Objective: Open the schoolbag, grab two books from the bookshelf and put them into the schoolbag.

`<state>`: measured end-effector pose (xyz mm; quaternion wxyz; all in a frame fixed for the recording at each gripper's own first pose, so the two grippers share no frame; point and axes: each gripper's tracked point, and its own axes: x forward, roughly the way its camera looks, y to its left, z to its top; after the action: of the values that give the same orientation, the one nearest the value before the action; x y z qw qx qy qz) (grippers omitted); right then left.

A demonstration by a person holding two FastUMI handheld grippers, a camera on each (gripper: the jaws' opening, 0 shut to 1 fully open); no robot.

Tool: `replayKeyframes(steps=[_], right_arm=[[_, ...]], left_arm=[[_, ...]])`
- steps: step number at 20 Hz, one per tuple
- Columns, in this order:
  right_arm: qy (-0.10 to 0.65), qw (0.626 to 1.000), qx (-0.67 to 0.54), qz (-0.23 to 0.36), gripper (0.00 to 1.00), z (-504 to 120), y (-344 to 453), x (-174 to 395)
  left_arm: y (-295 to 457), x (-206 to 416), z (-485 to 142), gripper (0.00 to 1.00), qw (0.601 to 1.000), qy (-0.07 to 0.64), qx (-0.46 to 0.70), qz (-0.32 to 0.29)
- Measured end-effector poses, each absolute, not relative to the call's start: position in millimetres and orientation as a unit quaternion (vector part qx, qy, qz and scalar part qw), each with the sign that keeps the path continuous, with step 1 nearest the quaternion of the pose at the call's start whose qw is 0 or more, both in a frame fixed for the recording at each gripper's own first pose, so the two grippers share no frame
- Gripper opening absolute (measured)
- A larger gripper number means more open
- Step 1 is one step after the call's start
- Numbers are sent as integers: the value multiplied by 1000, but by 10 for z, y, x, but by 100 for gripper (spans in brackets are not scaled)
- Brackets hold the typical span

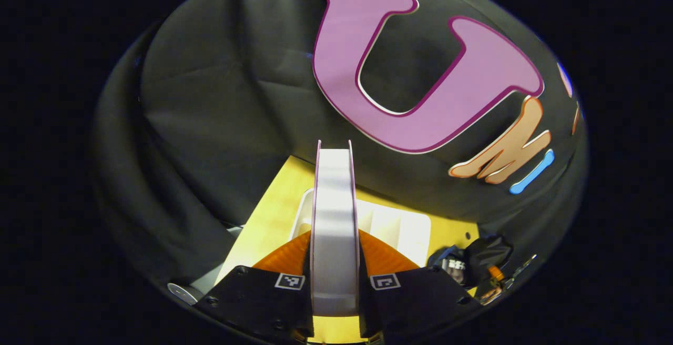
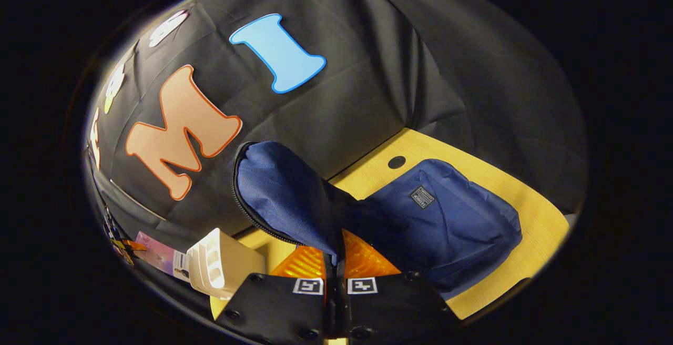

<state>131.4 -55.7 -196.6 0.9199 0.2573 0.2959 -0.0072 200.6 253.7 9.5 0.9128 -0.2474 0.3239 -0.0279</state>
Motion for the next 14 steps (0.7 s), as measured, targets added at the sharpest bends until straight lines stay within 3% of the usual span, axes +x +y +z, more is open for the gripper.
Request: replayKeyframes(steps=[14], right_arm=[[298, 919, 256, -8, 3, -1965, -563, 1301]], left_arm=[[1625, 2001, 344, 29, 844, 292, -427, -142]])
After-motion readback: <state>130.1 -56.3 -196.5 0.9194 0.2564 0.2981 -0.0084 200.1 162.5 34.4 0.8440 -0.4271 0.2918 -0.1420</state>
